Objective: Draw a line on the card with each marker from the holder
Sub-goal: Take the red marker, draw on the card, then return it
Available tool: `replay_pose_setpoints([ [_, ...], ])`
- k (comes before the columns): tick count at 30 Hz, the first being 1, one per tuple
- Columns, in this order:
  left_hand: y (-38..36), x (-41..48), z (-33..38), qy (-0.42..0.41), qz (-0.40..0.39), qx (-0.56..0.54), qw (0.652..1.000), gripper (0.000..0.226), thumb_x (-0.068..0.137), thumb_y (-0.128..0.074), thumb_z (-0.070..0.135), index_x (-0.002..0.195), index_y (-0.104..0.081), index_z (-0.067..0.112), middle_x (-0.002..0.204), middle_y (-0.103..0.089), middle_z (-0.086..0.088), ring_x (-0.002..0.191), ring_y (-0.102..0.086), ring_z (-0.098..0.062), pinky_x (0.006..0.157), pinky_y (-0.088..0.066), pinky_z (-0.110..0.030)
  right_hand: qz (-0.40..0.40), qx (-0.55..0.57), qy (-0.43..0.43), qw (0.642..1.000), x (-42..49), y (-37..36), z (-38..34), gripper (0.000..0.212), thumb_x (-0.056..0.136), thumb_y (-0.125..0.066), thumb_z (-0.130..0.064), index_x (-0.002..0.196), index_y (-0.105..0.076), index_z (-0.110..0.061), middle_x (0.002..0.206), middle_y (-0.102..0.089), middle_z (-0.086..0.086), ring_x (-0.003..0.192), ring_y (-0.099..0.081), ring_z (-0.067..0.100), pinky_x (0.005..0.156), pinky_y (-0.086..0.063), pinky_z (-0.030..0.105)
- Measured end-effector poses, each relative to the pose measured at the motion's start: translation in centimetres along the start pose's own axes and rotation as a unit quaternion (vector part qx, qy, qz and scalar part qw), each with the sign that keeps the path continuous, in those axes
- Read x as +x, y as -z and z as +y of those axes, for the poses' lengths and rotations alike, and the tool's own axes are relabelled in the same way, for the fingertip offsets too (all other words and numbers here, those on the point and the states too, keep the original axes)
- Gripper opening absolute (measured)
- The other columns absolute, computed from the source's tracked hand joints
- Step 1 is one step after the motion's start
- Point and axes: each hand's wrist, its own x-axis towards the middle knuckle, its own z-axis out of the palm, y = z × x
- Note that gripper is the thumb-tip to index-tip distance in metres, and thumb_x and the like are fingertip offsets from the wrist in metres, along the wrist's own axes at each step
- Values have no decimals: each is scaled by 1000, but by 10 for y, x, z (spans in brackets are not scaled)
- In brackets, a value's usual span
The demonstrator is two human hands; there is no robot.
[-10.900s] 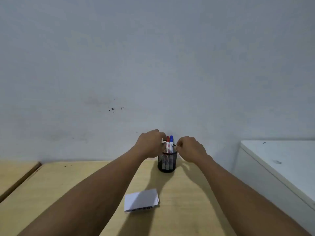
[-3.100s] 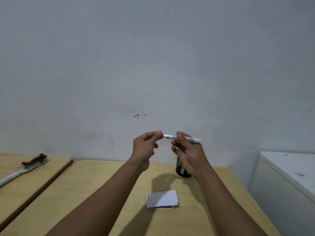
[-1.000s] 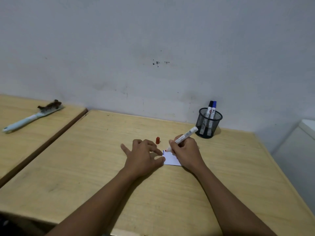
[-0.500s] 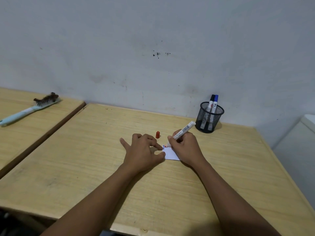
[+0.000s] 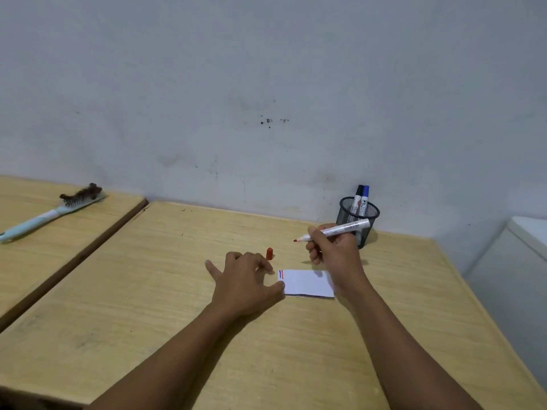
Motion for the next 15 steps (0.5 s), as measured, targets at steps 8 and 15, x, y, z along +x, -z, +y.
replay_pose_setpoints([
  [8, 8, 38, 10, 18, -2, 71, 997, 42, 85, -43, 63, 119, -56, 43, 92, -74, 12, 111, -58, -17, 103, -18, -55, 10, 16, 21, 1000, 2, 4, -19, 13, 94, -68, -12, 82, -66, -7, 63, -63, 12, 48, -53, 19, 44, -44, 28],
  [15, 29, 39, 42, 36, 41, -97, 994, 12, 83, -64, 43, 88, -72, 34, 74, -69, 19, 88, -63, -7, 90, -31, -38, 42, 24, 16, 999, -6, 18, -33, 14, 94, -67, -11, 88, -68, 1, 64, -63, 11, 47, -53, 15, 43, -44, 25],
])
